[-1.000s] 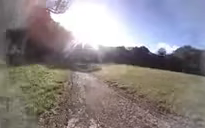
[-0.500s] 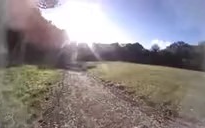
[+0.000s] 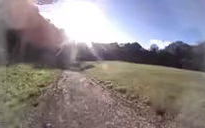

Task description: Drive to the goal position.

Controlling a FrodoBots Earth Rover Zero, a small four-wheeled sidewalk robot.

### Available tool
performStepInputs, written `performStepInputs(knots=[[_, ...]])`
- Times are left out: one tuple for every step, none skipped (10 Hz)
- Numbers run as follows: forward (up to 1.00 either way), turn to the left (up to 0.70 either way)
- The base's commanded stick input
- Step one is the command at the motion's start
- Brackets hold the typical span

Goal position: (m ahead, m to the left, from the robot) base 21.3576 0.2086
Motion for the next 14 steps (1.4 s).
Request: performStepInputs(knots=[[0.5,0.0],[0.5,0.0],[0.5,0.0],[0.5,0.0],[0.5,0.0],[0.5,0.0],[0.5,0.0],[0.5,0.0],[0.5,0.0],[0.5,0.0],[0.5,0.0],[0.5,0.02],[0.5,0.5],[0.5,0.5]])
